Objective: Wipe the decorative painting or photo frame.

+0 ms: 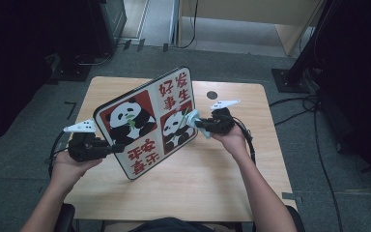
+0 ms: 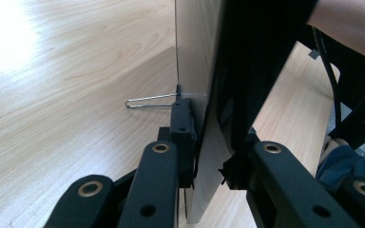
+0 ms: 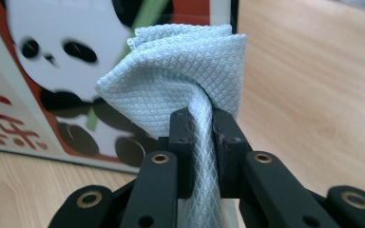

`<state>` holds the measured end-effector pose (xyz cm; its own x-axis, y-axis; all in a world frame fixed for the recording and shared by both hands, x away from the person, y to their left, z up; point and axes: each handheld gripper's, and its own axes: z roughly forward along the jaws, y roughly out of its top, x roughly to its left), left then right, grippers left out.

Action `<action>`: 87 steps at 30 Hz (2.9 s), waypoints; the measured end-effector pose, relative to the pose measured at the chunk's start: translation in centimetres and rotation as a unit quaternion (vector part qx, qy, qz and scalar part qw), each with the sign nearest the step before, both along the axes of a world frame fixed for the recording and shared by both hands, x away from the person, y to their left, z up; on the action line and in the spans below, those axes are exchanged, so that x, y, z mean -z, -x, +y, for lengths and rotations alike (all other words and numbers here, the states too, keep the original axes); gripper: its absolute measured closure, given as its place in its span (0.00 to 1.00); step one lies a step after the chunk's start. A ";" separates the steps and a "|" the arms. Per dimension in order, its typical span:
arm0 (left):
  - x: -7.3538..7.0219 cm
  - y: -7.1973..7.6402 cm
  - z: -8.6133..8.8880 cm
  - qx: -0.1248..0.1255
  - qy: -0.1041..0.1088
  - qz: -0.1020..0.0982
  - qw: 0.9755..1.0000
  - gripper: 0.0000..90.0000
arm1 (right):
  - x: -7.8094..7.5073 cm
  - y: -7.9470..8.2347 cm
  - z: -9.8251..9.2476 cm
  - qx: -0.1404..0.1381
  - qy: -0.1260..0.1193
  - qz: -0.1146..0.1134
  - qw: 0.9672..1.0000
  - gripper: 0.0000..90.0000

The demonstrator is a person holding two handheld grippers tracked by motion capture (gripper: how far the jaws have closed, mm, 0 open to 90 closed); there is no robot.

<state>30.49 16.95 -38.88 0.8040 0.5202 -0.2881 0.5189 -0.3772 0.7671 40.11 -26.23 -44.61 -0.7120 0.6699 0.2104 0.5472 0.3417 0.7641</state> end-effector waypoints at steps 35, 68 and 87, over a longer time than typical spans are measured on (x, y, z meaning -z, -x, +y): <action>0.1 -0.1 0.0 -0.009 0.010 0.009 1.000 0.87 | 3.1 1.2 0.2 -0.005 0.028 0.043 0.999 0.90; 0.3 -0.2 0.1 -0.011 0.016 0.008 1.000 0.87 | -12.3 0.3 1.8 -0.048 -0.020 -0.059 0.997 0.90; 0.2 -0.2 0.1 -0.007 0.014 0.009 1.000 0.87 | -16.3 -1.6 5.7 -0.051 -0.015 -0.094 0.994 0.90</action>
